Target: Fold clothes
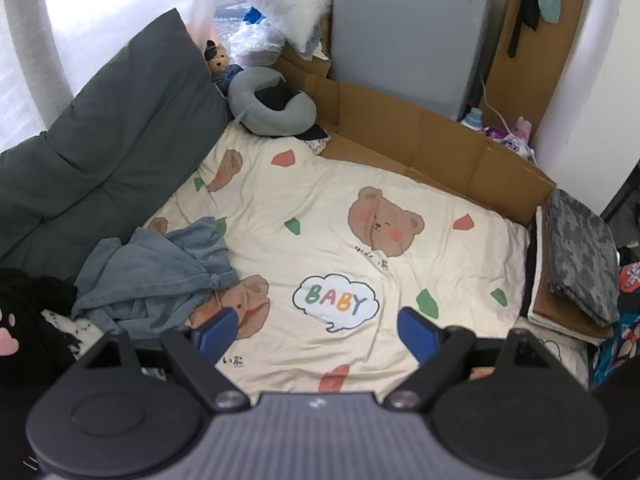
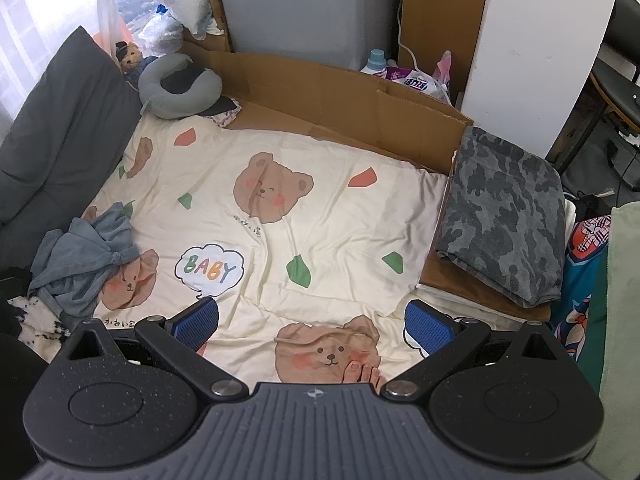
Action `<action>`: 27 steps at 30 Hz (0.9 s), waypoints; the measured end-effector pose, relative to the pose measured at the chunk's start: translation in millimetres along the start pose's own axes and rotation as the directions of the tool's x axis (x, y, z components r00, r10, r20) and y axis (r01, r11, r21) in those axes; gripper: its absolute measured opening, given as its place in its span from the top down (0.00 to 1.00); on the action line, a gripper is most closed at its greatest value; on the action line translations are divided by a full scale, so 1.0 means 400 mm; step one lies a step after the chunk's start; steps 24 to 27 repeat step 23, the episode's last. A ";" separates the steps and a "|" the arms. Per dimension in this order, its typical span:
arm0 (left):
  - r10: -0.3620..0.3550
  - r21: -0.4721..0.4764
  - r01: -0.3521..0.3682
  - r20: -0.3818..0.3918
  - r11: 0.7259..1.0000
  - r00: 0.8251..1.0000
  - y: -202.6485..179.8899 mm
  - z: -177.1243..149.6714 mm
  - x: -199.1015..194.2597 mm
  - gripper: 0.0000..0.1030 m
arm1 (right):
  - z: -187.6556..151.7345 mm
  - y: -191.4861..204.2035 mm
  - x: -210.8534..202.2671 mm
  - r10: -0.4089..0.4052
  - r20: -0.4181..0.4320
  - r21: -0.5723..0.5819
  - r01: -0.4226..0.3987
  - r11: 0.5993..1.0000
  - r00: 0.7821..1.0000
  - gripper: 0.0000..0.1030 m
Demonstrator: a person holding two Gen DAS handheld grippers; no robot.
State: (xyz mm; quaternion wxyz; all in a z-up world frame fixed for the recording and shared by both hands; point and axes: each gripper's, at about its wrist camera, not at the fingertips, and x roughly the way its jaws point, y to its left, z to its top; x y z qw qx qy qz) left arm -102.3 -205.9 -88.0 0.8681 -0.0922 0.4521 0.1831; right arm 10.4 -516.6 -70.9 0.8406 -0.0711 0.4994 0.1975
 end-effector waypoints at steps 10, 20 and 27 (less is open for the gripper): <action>0.010 0.004 -0.010 -0.003 1.000 1.000 -0.002 -0.004 -0.003 0.14 | -0.003 -0.005 -0.005 -0.002 0.013 0.008 0.002 1.000 1.000 0.01; 0.022 0.002 -0.022 -0.001 1.000 1.000 -0.004 -0.002 -0.006 0.13 | -0.005 -0.011 -0.011 0.006 0.021 0.020 -0.007 1.000 1.000 0.01; 0.019 0.008 -0.019 -0.004 1.000 1.000 -0.005 -0.001 -0.006 0.11 | -0.007 -0.013 -0.012 0.009 0.022 0.022 -0.010 1.000 1.000 0.01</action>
